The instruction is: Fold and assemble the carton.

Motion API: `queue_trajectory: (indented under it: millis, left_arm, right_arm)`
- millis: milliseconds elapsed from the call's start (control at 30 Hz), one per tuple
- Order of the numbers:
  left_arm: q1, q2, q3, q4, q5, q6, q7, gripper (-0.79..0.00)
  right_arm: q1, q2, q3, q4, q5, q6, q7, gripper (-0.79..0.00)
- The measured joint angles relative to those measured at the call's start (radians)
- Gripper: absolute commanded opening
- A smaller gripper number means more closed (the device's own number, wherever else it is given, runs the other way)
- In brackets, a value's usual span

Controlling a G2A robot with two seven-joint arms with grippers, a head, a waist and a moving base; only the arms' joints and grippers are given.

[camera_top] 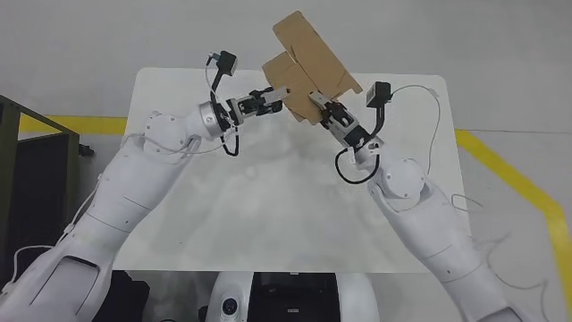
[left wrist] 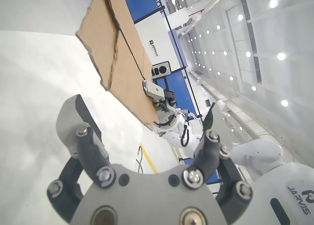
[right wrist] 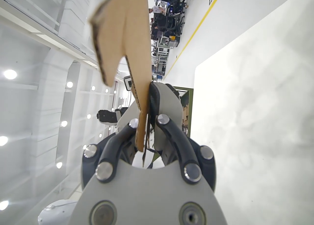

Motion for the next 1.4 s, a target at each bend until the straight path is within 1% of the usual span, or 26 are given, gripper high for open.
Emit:
queue_trajectory:
  millis: [100,133,200,300,333,367,433,500,667,867,933,967,1200,1400]
  left_arm:
    - [-0.003,-0.008,0.005,0.017,0.004,0.004,0.028,0.000]
    - [-0.004,-0.010,0.006,0.021,0.002,0.007,0.034,-0.034]
    - [-0.007,-0.015,0.006,0.032,-0.007,0.012,0.040,-0.166]
    - [-0.010,-0.020,0.002,0.046,-0.021,0.017,0.046,-0.385]
    - [-0.011,-0.022,0.001,0.050,-0.027,0.019,0.046,-0.406]
    - [-0.012,-0.023,-0.001,0.054,-0.032,0.023,0.045,-0.459]
    - [-0.014,-0.027,-0.003,0.063,-0.048,0.031,0.039,-0.529]
    - [-0.017,-0.030,-0.005,0.071,-0.062,0.039,0.029,-0.576]
    - [-0.023,-0.037,-0.009,0.088,-0.084,0.053,0.003,-0.625]
    - [-0.031,-0.046,-0.013,0.104,-0.103,0.064,-0.016,-0.773]
    - [-0.034,-0.049,-0.014,0.108,-0.108,0.066,-0.021,-0.785]
    - [-0.035,-0.050,-0.015,0.109,-0.110,0.067,-0.024,-0.785]
    - [-0.051,-0.057,-0.033,0.130,-0.122,0.070,-0.045,-0.785]
    - [-0.073,-0.056,-0.069,0.163,-0.147,0.082,-0.095,-0.785]
  right_arm:
    - [0.005,-0.010,-0.013,0.011,0.007,-0.005,-0.019,-0.785]
    - [0.006,-0.013,-0.016,0.014,0.008,-0.005,-0.024,-0.785]
    - [0.008,-0.019,-0.021,0.020,0.011,-0.007,-0.035,-0.785]
    - [0.010,-0.026,-0.025,0.027,0.010,-0.009,-0.047,-0.785]
    - [0.011,-0.028,-0.026,0.029,0.008,-0.010,-0.049,-0.785]
    - [0.012,-0.030,-0.026,0.030,0.007,-0.010,-0.051,-0.785]
    - [0.013,-0.034,-0.026,0.032,0.002,-0.010,-0.053,-0.785]
    - [0.013,-0.037,-0.025,0.033,-0.002,-0.009,-0.055,-0.785]
    - [0.011,-0.045,-0.025,0.036,-0.010,-0.007,-0.056,-0.785]
    - [0.010,-0.055,-0.024,0.042,-0.015,-0.008,-0.054,-0.776]
    - [0.010,-0.057,-0.022,0.044,-0.018,-0.009,-0.053,-0.419]
    - [0.009,-0.059,-0.020,0.044,-0.018,-0.009,-0.052,0.000]
    - [-0.014,-0.057,0.024,0.029,-0.024,-0.030,-0.035,0.000]
    - [-0.055,-0.036,0.118,0.007,-0.042,-0.100,0.076,0.000]
